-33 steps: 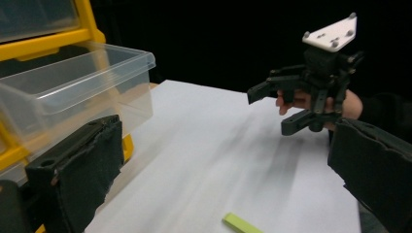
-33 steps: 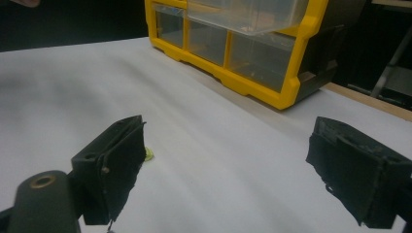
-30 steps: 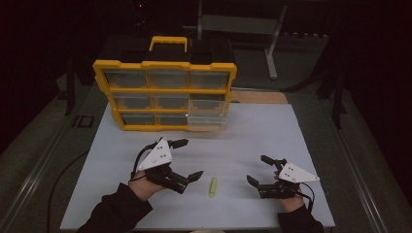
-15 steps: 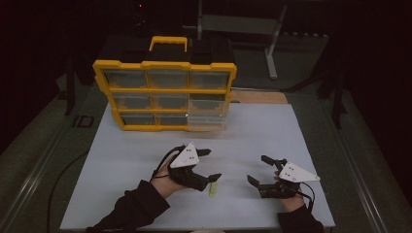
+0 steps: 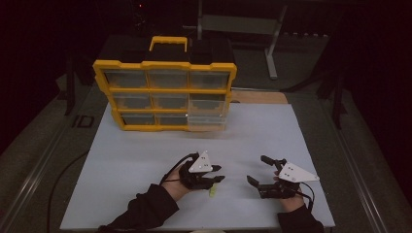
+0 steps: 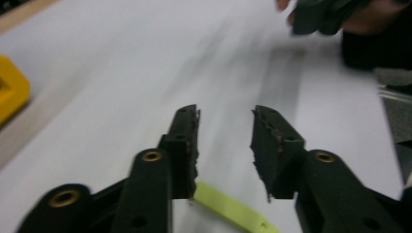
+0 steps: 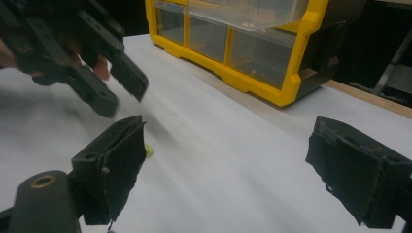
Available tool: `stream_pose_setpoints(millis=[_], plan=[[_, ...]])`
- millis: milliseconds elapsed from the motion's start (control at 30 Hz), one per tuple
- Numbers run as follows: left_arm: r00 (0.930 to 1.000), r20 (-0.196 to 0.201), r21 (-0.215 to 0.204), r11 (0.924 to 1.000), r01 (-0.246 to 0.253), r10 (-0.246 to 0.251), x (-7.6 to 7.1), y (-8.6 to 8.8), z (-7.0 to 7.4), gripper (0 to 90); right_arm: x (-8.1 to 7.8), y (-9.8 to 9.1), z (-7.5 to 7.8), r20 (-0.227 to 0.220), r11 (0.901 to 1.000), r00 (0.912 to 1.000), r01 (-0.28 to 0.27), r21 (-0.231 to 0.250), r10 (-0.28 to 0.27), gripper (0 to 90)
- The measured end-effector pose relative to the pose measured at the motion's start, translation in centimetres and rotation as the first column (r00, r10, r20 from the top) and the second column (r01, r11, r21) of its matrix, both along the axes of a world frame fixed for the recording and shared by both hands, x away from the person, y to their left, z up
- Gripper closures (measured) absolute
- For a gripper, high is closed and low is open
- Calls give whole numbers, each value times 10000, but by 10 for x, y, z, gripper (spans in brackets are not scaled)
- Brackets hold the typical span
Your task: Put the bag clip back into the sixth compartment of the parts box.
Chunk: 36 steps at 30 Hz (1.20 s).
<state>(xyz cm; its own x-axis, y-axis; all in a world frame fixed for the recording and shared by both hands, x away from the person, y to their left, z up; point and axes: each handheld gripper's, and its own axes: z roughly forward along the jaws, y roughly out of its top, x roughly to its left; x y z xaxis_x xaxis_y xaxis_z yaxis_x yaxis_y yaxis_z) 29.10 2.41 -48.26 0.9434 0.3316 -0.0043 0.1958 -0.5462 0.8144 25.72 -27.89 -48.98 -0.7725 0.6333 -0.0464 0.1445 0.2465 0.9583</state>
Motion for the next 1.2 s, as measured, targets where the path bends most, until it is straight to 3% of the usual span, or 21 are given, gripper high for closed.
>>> stream_pose_setpoints(millis=[133,333,433,600,1033,1133,1200], plan=[[9999,-67,382,9992,-107,110,2,-3,-8,740,1,-1,-1,-71,10000,10000,-2,62,2,133],[9993,-363,570,9984,-57,78,6,-10,-16,900,1,0,-1,-69,10000,10000,-26,19,27,133],[9994,-344,1113,9938,18,20,7,-15,-21,900,1,-1,-1,-80,10000,10000,-36,40,36,134],[9998,-203,1577,9875,12,20,9,-18,-26,900,1,-1,-1,-71,10000,10000,-19,35,20,134],[9995,-289,2232,9746,197,-136,21,-22,-30,900,2,-2,-2,-97,10000,10000,-19,39,19,135],[9995,-289,2232,9746,197,-136,21,-22,-30,900,2,-2,-2,-86,10000,10000,-12,24,12,134],[9996,-290,2446,9696,45,27,24,-14,-30,900,2,-2,-2,-108,10000,9999,-18,17,18,134]])
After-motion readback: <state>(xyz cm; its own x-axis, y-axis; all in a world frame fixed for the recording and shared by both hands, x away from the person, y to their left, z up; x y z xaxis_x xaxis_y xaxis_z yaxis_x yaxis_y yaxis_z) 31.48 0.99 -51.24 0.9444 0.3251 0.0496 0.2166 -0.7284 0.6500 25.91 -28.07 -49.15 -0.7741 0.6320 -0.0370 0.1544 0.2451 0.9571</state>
